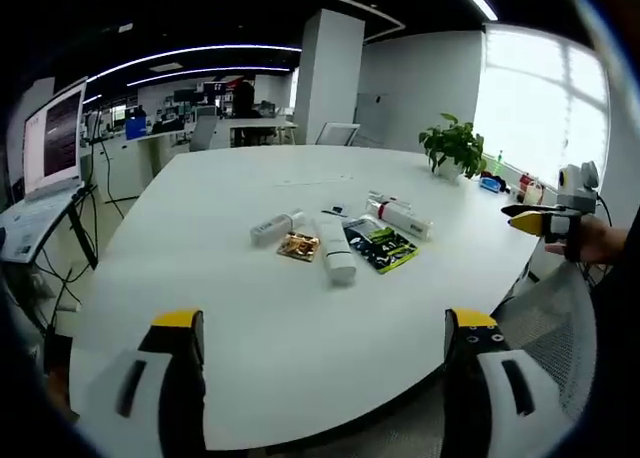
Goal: Arrange the skincare products in the storage area until every visible bottle or jar stands upright without overlapping.
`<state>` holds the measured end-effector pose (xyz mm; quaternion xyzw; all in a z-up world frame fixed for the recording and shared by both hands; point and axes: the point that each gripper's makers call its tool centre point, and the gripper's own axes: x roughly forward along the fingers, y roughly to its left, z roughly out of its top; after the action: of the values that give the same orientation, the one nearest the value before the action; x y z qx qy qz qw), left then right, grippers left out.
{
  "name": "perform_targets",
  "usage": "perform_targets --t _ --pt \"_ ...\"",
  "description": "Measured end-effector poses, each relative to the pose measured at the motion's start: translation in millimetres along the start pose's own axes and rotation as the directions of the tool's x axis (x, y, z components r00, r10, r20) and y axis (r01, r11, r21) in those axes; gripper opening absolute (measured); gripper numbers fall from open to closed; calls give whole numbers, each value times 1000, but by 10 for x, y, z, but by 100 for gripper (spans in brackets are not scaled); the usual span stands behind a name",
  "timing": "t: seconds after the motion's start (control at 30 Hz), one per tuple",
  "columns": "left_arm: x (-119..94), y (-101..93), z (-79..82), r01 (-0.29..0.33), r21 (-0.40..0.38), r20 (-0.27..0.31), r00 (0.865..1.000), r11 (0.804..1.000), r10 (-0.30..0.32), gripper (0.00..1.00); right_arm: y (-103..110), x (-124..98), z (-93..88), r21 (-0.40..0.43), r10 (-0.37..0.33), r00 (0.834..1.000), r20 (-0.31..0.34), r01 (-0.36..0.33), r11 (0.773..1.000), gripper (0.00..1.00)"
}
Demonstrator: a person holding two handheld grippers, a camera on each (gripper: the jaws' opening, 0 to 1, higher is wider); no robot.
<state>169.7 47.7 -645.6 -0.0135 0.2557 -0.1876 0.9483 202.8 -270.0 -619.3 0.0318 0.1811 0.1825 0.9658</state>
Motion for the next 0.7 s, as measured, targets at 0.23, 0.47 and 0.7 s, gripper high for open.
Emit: perform_targets --t 0.23,0.47,0.7 --pt "6 -18 2 4 4 -3 1000 1000 -4 92 31 18 -49 -28 15 1000 -20 -15 999 100" --pt "11 -9 -16 6 4 -9 1000 1000 -6 92 24 47 -62 -13 20 1000 -22 -21 1000 98" --pt "13 -14 -28 7 6 -15 1000 1000 -7 92 33 51 -76 -5 26 999 -29 -27 1000 98"
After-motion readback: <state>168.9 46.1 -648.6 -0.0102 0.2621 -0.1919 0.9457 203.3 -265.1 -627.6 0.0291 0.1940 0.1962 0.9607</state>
